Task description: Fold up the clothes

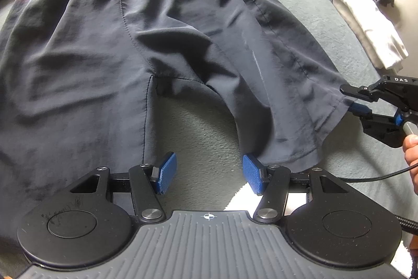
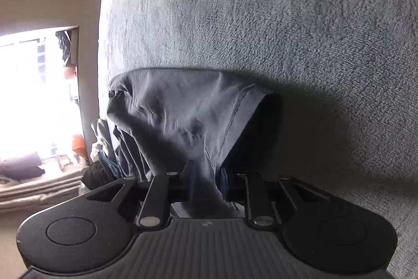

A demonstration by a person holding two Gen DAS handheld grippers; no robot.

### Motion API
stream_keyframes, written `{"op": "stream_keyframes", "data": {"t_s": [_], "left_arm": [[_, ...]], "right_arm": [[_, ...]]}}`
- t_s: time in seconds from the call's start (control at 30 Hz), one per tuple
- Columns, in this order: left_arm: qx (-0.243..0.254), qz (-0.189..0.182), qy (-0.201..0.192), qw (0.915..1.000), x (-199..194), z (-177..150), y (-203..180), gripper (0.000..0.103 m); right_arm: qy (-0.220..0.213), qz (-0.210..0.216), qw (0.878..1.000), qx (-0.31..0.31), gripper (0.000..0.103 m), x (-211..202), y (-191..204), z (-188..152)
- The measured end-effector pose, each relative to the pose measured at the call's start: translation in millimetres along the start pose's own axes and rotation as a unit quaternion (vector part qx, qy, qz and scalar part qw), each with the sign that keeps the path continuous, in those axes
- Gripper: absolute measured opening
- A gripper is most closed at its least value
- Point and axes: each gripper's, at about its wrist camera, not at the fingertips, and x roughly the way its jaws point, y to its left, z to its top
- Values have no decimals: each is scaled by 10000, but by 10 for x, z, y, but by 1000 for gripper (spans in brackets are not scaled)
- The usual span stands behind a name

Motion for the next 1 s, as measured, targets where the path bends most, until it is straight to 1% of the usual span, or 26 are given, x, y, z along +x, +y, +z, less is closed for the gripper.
{"op": "stream_keyframes", "data": {"t_s": [0.17, 0.23, 0.33, 0.4, 0.43, 0.47, 0.5, 0.53, 0.6, 0.67, 0.7, 0.87, 0.97, 1.0], "left_arm": [[32, -48, 20, 10000, 18, 4, -6, 56], [38, -49, 34, 10000, 31, 2, -14, 56], [12, -46, 50, 10000, 50, -5, -7, 56], [5, -43, 57, 10000, 61, 1, 2, 56], [1, -42, 61, 10000, 66, 5, 6, 56], [-2, -41, 65, 10000, 72, 8, 11, 56], [-6, -39, 69, 10000, 77, 12, 15, 56], [-9, -38, 72, 10000, 83, 15, 19, 56], [-1, -49, 88, 9999, 97, 28, 12, 56], [33, -59, 89, 9999, 100, 38, 0, 56], [25, -74, 110, 9999, 107, 40, -1, 56], [-79, -195, 238, 9995, 168, 67, -17, 56], [-81, -299, 244, 9992, 201, 123, -55, 56], [-81, -311, 231, 9992, 209, 138, -63, 56]], "right_arm": [[156, -325, 9991, -244, 21, 139, 52, -51], [126, -405, 9984, -377, 20, 205, 77, -58], [83, -466, 9969, -621, 2, 264, 157, -60], [-34, -194, 9969, -762, 2, 171, 285, -55], [-139, -16, 9965, -823, 1, 95, 356, -42], [-334, 185, 9958, -833, 1, -19, 413, -4], [-538, 362, 9945, -823, 1, -133, 459, 40], [-765, 425, 9937, -704, 1, -235, 445, 117], [-1065, 461, 9928, -290, 1, -353, 307, 316], [-1170, 389, 9923, 135, 2, -369, 144, 498], [-1233, 367, 9914, 229, 2, -381, 106, 554], [-1379, 456, 9893, 135, 2, -386, 116, 729], [-1380, 393, 9892, 293, 2, -346, 76, 833], [-1412, 433, 9887, 271, 2, -352, 81, 852]]}}
